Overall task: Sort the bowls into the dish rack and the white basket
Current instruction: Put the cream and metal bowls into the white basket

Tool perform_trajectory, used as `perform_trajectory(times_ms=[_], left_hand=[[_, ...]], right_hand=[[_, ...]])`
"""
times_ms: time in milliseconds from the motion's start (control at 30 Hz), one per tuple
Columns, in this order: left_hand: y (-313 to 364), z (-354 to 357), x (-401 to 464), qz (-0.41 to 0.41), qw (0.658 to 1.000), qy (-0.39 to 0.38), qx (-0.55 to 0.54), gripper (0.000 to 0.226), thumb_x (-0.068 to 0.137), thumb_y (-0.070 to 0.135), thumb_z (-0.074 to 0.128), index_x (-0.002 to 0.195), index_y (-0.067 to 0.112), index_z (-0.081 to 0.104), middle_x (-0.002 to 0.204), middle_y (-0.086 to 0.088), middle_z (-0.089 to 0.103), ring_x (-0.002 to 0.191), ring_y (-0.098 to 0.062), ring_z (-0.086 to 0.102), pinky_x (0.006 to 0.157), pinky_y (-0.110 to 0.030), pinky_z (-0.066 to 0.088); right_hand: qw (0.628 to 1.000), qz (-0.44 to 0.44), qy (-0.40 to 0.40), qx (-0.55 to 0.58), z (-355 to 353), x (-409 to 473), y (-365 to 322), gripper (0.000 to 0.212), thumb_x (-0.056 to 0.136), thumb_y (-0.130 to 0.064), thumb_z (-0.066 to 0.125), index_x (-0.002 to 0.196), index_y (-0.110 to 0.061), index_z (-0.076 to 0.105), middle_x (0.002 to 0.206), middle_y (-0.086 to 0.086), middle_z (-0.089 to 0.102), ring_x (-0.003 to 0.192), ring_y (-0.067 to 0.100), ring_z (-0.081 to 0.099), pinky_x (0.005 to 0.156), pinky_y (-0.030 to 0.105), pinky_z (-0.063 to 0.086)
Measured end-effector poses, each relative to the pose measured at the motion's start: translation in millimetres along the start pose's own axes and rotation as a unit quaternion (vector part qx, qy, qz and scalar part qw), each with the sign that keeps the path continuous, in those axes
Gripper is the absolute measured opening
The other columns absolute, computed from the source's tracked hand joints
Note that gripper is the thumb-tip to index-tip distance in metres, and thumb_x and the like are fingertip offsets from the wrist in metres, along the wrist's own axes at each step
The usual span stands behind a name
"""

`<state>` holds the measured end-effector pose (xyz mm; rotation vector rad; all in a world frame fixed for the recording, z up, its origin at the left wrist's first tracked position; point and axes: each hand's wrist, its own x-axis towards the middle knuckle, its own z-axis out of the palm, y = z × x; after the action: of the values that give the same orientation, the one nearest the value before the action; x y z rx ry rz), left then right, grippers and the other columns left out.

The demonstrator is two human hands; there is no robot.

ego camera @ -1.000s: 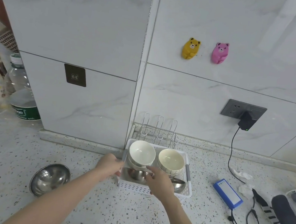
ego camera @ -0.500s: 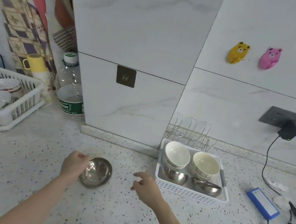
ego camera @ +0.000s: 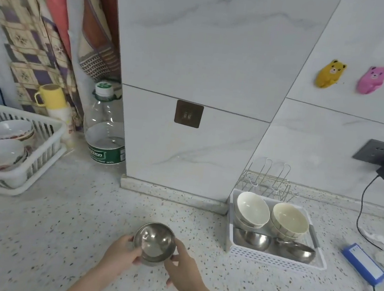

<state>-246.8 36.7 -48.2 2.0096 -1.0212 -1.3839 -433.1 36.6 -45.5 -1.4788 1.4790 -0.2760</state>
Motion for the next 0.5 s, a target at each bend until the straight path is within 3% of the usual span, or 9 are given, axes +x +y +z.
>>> perform_trajectory(times_ms=[100,200,267,400,500], left_hand=[[17.1,-1.6,3.5,-0.010,0.998,-0.036,-0.054,0.021,0.093,0.020,0.062,0.113,0.018,0.056,0.077,-0.010,0.074,0.039,-0.005,0.038,0.038,-0.019,0.029],[42.9,4.1,2.8,-0.005,0.993,-0.100,-0.067,0.017,0.092,0.016,0.060,0.107,0.008,0.065,0.073,-0.010,0.073,0.040,-0.006,0.032,0.037,-0.018,0.024],[62.4,13.1,1.0,0.003,0.988,-0.139,-0.065,0.018,0.092,0.016,0.060,0.102,0.003,0.067,0.069,-0.008,0.072,0.042,-0.007,0.032,0.037,-0.018,0.023],[99.6,38.2,-4.4,0.015,0.978,-0.200,-0.048,0.028,0.089,0.027,0.064,0.099,0.001,0.069,0.070,-0.005,0.071,0.041,-0.007,0.033,0.035,-0.018,0.021],[125.3,61.7,-11.4,0.052,0.978,-0.203,-0.014,0.035,0.087,0.044,0.063,0.101,0.012,0.068,0.086,-0.003,0.071,0.044,-0.006,0.036,0.039,-0.019,0.019]], right_hand=[[0.997,-0.033,0.068,0.014,-12.8,-11.6,-2.6,0.061,0.094,-0.033,0.053,0.146,-0.044,0.025,0.140,-0.007,0.050,0.059,0.010,0.071,0.060,0.009,0.050],[0.986,-0.079,0.125,0.076,-37.2,-27.8,-5.4,0.055,0.091,-0.041,0.061,0.130,-0.064,0.030,0.128,-0.030,0.043,0.061,0.009,0.071,0.059,0.012,0.049],[0.980,-0.080,0.145,0.107,-56.9,-37.1,-4.0,0.050,0.089,-0.044,0.064,0.124,-0.066,0.035,0.126,-0.038,0.040,0.065,0.010,0.073,0.064,0.016,0.052],[0.969,-0.067,0.191,0.143,-96.0,-49.6,6.8,0.035,0.087,-0.038,0.068,0.116,-0.048,0.052,0.118,-0.024,0.053,0.067,0.014,0.073,0.071,0.026,0.058],[0.952,-0.077,0.245,0.166,-126.3,-57.7,14.9,0.021,0.087,-0.028,0.071,0.101,-0.036,0.058,0.103,-0.002,0.065,0.064,0.021,0.071,0.057,0.028,0.058]])
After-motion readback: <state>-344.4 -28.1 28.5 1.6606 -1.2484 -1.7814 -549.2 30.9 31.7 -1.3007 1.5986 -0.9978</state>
